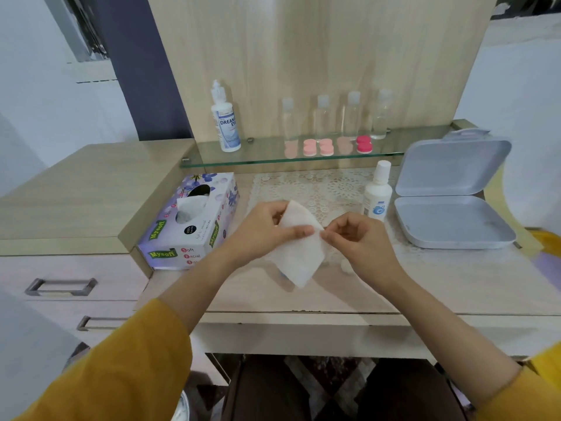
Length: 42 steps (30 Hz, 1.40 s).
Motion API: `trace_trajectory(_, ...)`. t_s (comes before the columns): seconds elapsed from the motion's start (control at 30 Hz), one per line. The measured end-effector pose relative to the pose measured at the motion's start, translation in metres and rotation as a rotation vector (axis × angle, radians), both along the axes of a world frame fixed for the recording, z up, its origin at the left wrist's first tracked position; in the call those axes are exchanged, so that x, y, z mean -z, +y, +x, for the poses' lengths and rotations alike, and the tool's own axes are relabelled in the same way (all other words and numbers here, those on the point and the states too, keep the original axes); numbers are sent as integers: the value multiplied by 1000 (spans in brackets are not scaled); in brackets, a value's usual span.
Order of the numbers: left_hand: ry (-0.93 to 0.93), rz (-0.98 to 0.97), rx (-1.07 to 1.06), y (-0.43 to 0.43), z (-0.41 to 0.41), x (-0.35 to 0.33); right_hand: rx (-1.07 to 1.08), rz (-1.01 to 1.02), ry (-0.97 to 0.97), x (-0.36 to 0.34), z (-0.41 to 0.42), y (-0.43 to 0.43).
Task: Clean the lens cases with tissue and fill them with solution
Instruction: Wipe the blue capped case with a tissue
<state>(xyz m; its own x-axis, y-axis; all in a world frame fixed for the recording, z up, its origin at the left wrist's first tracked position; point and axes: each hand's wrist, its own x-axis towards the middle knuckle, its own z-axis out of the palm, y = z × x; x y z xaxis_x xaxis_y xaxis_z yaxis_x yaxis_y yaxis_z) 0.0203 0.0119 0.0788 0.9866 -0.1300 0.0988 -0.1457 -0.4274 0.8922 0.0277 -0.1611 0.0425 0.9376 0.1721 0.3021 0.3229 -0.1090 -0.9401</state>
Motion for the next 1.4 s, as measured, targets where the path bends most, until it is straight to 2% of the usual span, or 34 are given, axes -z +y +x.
trace_trajectory(0.13, 19, 37, -17, 2, -2, 7, 15, -44, -19, -2, -1, -1)
trace_trajectory(0.2, 36, 58, -44, 11, -2, 6, 31, -234, -51, 0, 6, -7)
trace_trajectory(0.33, 128, 203, -29, 30, 0, 5, -6, -777, -62, 11, 20, -13)
trace_trajectory(0.43, 159, 267, -16, 33, 2, 11, -30, -912, -81, 21, 24, -7)
trace_trajectory(0.67, 82, 256, 0, 16, 11, 31, -9, -895, -136, 28, 25, -5)
trace_trajectory(0.8, -29, 285, -45, 2, 17, 50, 11, -804, -160, 33, 21, -9)
trace_trajectory(0.9, -254, 343, -96, -4, 15, 64, 36, -732, -188, 38, 16, -10)
trace_trajectory(0.97, -454, 395, -44, -5, 13, 69, 54, -699, -209, 42, 14, -11)
trace_trajectory(1.03, -552, 467, 26, -2, 12, 76, 71, -668, -229, 45, 14, -11)
trace_trajectory(1.17, -529, 445, 58, 3, 7, 89, 62, -650, -257, 47, 14, -11)
trace_trajectory(1.4, -686, 561, 91, 4, 12, 96, 41, -665, -308, 50, 15, -13)
